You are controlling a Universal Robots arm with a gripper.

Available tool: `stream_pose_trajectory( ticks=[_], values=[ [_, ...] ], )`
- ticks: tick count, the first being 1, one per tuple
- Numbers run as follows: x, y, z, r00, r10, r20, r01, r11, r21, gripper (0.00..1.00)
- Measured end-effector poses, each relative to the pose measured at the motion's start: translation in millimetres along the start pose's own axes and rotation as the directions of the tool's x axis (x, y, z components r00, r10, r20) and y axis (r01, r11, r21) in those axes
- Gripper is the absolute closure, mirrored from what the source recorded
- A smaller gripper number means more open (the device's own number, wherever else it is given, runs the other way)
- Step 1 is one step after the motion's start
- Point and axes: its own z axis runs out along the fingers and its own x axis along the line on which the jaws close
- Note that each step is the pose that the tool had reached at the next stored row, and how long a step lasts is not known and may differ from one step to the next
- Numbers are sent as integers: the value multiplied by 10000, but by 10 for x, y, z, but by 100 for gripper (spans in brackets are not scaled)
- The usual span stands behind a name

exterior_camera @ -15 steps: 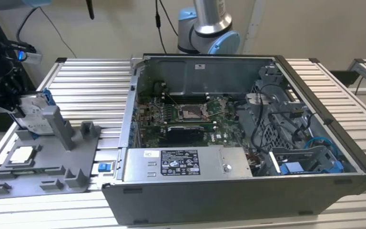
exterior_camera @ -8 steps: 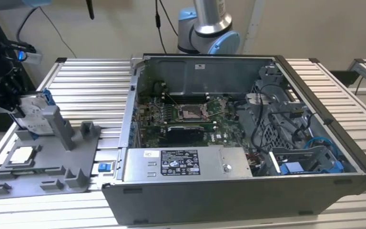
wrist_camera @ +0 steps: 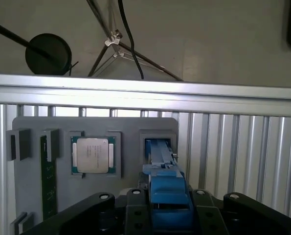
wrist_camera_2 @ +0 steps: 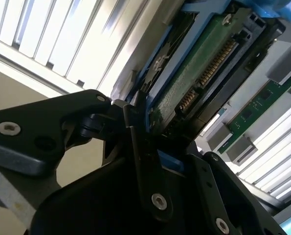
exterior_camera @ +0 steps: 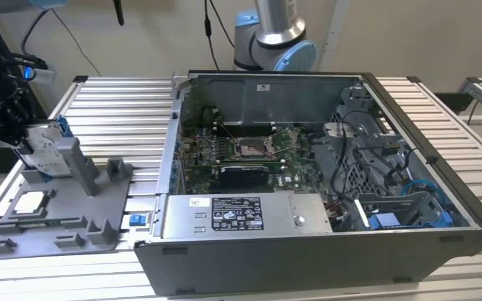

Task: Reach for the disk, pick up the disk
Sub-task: 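Pick up the disk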

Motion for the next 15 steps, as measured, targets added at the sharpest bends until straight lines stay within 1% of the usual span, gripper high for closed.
stream_pose_trajectory(
  ticks=[4,7,15],
  values=[
    [-1,-1,-2,10000,1,-2,-1,10000,1,100],
    [-1,0,-20,10000,1,-12,-1,10000,0,100],
    [-4,0,-125,10000,0,-19,0,10000,0,100]
  ],
)
